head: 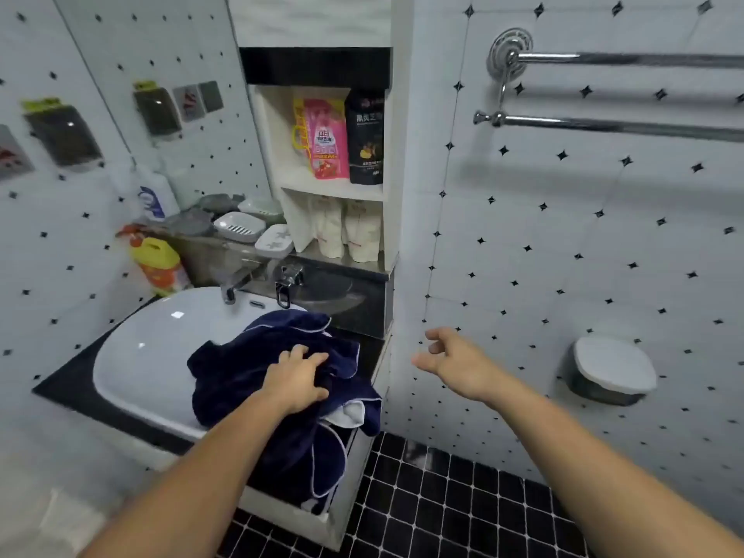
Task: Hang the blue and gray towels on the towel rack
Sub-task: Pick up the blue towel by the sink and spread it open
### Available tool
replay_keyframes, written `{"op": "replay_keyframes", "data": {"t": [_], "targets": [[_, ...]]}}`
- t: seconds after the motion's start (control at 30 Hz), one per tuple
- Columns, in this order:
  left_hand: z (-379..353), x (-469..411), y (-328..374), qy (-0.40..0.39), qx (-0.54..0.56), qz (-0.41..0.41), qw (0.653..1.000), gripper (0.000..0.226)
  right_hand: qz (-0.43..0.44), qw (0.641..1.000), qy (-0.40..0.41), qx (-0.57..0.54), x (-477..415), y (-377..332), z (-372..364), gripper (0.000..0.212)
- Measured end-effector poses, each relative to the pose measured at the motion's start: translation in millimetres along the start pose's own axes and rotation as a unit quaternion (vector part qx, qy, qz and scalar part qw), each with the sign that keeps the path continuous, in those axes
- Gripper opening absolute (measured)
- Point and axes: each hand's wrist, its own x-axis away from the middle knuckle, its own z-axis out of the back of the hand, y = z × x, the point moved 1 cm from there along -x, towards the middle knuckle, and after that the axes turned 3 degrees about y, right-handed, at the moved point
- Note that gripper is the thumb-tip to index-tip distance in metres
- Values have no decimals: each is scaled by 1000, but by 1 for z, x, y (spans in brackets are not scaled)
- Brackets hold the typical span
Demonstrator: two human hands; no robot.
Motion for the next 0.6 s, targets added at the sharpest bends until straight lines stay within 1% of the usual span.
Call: {"op": "replay_keyframes", "data": {"t": [0.13,0.2,0.23,0.27,0.33,0.37,0.43,0.5,0.6], "targets": [[-16,-39,-21,-52,-97,-16,994,99,-17,999,-29,-4,-36,-11,-27,63],[-27,-57,-29,-64,-162,-39,984,98,-27,999,-30,9,-52,-12,-35,63],[-31,-64,-32,-55,-195,-54,978,89,-31,999,-32,11,-58,-12,-38,63],[-32,-70,-35,-42,-219,-65,973,73,-36,999,-35,7,-64,-12,-41,62],[-31,-82,-37,-20,-209,-66,976,39,-50,997,-51,3,-72,-9,-49,59],[-28,-87,-38,-17,-168,-53,984,30,-55,997,-56,4,-75,-7,-53,57],[-16,-94,-40,-21,-11,-17,1000,23,-58,996,-66,0,-78,-5,-61,54],[3,-100,-42,-7,149,17,989,22,-57,995,-76,-11,-78,-2,-71,53],[49,-100,-33,60,279,51,957,32,-60,993,-98,-35,-77,-2,-84,63]]}}
